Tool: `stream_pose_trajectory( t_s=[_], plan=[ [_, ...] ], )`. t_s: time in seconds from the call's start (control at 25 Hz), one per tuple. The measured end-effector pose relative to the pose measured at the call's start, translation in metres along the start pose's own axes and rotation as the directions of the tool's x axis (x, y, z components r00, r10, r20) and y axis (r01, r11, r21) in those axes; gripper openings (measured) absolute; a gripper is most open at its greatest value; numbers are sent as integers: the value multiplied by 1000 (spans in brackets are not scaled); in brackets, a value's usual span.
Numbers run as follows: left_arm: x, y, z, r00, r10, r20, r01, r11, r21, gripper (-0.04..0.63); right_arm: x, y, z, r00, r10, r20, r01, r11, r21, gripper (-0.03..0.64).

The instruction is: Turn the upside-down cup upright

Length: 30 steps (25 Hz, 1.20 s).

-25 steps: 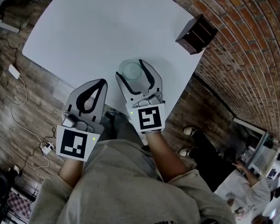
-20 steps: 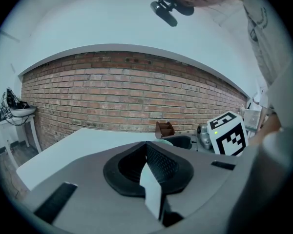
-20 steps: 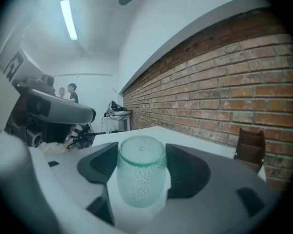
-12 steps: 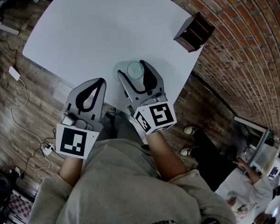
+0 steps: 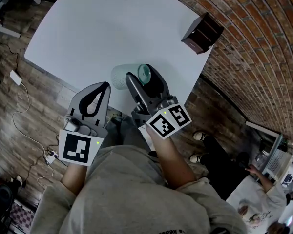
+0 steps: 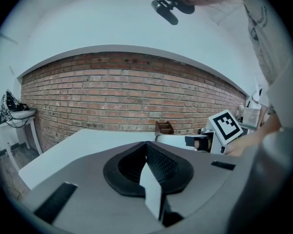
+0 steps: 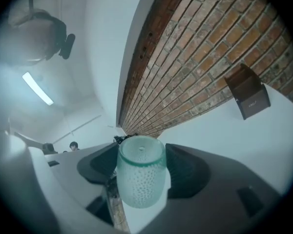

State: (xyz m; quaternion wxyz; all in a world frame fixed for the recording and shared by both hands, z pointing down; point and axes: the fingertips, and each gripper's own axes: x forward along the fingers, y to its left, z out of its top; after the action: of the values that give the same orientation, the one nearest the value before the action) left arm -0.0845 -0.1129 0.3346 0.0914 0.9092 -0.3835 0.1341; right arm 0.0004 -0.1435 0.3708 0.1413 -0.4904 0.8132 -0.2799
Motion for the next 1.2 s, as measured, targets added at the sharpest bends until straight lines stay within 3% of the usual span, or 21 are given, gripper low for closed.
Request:
stream_pose_trajectory(
  t_s=[0.32, 0.56, 0.88, 0.92, 1.0, 1.04, 1.2],
  plan=[
    [-4, -1, 0, 1000, -2, 0, 2, 1000, 1, 9, -5, -6, -3, 998, 27, 60, -38, 982, 186, 304],
    [-5, 0, -4, 1000, 0, -8, 0, 1000, 4, 9, -6, -8, -9, 996, 42, 81, -62, 962, 266, 304],
    [2, -1, -12, 995, -35, -93, 47, 991, 125, 14, -6, -4, -9, 994, 61, 94, -88, 945, 315, 304],
    [4, -2, -15, 993, -46, -107, 61, 988, 142, 27, -6, -4, -9, 994, 64, 94, -90, 945, 316, 304],
    [8, -6, -19, 989, -71, -133, 94, 980, 176, 177, -7, -3, -10, 994, 66, 92, -93, 944, 317, 304],
    [10, -8, -21, 986, -86, -142, 113, 975, 193, 217, -7, -4, -10, 993, 67, 92, -93, 943, 319, 304],
    [18, -16, -33, 971, -142, -192, 190, 948, 257, 306, -9, -3, -7, 993, 73, 97, -101, 938, 332, 304]
  ],
)
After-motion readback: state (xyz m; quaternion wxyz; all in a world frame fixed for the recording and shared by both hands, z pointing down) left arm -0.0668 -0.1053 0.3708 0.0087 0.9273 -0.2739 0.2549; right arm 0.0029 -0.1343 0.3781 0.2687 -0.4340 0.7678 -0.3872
